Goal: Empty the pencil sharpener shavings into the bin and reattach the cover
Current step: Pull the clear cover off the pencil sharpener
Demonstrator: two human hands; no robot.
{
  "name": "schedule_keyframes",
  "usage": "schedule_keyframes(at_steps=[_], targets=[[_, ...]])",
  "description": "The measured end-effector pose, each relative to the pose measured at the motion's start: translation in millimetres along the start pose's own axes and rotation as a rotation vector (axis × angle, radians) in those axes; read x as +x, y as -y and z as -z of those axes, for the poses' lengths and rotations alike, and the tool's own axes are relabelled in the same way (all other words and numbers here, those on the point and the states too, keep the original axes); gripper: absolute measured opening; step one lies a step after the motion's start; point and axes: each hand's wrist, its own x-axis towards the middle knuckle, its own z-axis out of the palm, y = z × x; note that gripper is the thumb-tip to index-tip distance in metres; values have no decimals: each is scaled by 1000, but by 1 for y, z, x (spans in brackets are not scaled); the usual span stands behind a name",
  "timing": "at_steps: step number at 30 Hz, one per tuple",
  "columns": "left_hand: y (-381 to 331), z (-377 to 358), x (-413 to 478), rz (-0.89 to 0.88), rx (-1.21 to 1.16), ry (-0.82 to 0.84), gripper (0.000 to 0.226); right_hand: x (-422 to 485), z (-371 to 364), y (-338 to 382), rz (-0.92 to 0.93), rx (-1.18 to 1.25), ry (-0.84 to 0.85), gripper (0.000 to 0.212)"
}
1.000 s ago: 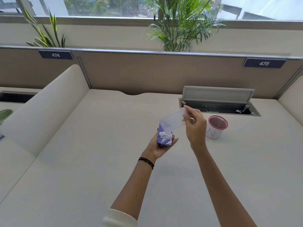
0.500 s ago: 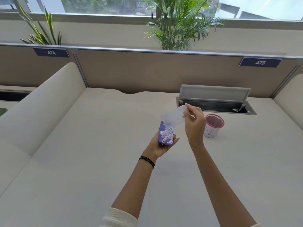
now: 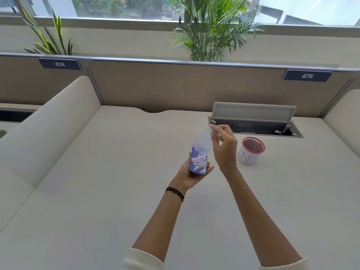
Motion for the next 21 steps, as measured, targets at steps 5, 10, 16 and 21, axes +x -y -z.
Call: schedule_keyframes(at_steps=[5, 10, 16, 21], targets=[[0, -1, 1, 2, -4, 4, 35, 1, 2, -1, -39, 17, -34, 22], [1, 2, 9, 11, -20, 0, 35, 3, 4, -3, -145, 63, -114, 23], [-3, 9, 12, 7, -58, 0, 36, -8, 15, 14, -127, 99, -167, 19], [-17, 26, 16, -25, -102, 2, 33, -51, 32, 45, 181, 51, -51, 22]])
